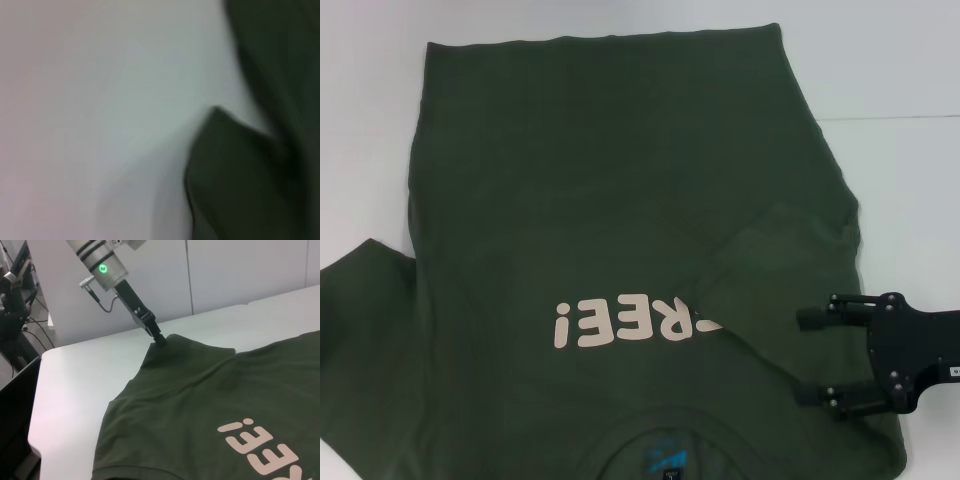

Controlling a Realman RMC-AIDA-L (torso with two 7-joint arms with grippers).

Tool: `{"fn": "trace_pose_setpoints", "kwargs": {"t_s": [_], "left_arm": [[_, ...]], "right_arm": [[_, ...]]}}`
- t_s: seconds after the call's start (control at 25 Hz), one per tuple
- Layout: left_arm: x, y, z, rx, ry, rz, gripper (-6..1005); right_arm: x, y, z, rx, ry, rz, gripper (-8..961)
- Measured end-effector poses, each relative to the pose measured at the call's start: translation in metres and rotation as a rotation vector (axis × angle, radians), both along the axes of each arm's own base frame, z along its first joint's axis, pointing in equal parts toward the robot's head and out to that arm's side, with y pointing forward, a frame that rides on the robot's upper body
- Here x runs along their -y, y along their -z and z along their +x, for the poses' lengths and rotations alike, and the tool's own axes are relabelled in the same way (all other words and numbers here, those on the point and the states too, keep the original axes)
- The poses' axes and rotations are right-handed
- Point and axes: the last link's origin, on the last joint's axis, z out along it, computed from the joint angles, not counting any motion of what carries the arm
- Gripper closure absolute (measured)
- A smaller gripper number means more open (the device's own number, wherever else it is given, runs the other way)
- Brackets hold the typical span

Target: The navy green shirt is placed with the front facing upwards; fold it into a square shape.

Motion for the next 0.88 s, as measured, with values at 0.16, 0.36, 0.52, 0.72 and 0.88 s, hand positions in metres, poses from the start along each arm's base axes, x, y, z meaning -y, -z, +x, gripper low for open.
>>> {"fn": "trace_pose_setpoints", "kwargs": {"t_s": [0.16, 0.36, 0.52, 0.72, 0.88], "left_arm": [[-0.003, 0.005, 0.024, 0.085, 0.088, -0.011, 965], [-0.012, 0.019, 0.048, 0.211, 0.182, -0.031, 966], [-0.019, 0.045, 0.06, 0.272, 0.217, -0.097, 966], [-0.027, 0.069, 0.072, 0.32, 0.26, -0.141, 965], [-0.032, 0.085, 0.077, 0.341, 0.27, -0.161, 965]], "right_arm": [[-0.001, 0.0, 0.0, 0.002, 0.007, 0.004, 33], [-0.001, 0.0, 0.001, 0.003, 0.01, 0.007, 32], [-0.002, 0.0, 0.001, 0.004, 0.012, 0.008, 32], [-0.002, 0.0, 0.001, 0.003, 0.018, 0.006, 32], [-0.002, 0.0, 0.001, 0.003, 0.023, 0.006, 32]]}}
